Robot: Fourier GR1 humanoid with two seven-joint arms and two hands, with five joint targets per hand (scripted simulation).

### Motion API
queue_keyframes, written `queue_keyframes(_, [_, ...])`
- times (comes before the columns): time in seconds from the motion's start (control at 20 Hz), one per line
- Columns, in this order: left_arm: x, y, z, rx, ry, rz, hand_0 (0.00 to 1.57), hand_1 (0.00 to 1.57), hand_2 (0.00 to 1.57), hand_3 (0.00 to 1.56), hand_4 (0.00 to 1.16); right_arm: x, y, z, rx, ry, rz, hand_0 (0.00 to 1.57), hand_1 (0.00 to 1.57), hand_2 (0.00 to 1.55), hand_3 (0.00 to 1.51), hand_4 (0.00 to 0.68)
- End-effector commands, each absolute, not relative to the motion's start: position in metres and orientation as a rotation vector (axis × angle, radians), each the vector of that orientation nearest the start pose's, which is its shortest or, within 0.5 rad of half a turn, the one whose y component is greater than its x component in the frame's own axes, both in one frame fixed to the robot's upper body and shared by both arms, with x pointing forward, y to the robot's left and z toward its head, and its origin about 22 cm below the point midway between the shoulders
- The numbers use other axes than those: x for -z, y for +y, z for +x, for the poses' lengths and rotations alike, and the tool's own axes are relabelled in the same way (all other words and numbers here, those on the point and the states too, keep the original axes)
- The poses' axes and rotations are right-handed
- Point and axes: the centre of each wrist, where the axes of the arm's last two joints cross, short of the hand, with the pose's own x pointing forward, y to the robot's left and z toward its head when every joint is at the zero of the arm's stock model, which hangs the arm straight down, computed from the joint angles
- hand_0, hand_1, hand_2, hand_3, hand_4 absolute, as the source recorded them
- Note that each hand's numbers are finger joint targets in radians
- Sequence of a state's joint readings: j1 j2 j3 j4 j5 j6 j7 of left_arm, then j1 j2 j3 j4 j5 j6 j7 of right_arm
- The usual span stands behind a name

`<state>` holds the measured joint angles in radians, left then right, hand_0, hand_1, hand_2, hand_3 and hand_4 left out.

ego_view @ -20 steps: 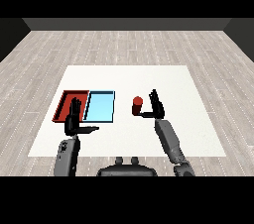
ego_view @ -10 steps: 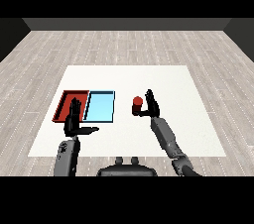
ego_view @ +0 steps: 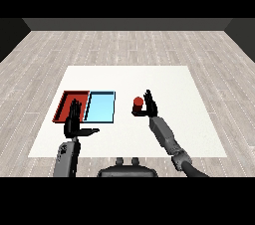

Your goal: Pick the red can and put it in the red box

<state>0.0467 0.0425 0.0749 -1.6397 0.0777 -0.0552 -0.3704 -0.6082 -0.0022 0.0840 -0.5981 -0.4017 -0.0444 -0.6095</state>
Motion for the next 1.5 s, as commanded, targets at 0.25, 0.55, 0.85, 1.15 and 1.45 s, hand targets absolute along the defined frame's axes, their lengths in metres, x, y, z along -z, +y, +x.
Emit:
queue_keyframes(0.25, [-0.014,0.253,0.251,-0.052,-1.959,0.016,0.0,0.0,0.0,0.0,0.0,0.054,-0.138,0.355,0.146,-1.703,0.274,0.0,0.0,0.0,0.0,0.0])
queue_keyframes(0.55, [0.001,0.273,0.25,-0.065,-1.959,0.019,0.0,0.0,0.0,0.0,0.0,0.072,-0.145,0.355,0.104,-1.691,0.259,0.0,0.0,0.0,0.0,0.0])
queue_keyframes(0.85, [-0.001,0.265,0.232,-0.055,-1.992,0.016,0.0,0.0,0.0,0.0,0.0,0.072,-0.142,0.355,0.136,-1.655,0.245,0.0,0.0,0.0,0.0,0.0])
queue_keyframes(1.15, [-0.012,0.251,0.238,-0.062,-1.981,0.043,0.0,0.0,0.0,0.0,0.0,0.061,-0.137,0.37,0.117,-1.671,0.254,0.0,0.0,0.0,0.0,0.0])
queue_keyframes(1.45, [-0.02,0.264,0.239,-0.048,-2.0,0.036,0.0,0.0,0.0,0.0,0.0,0.059,-0.136,0.369,0.083,-1.66,0.281,0.0,0.0,0.0,0.0,0.0])
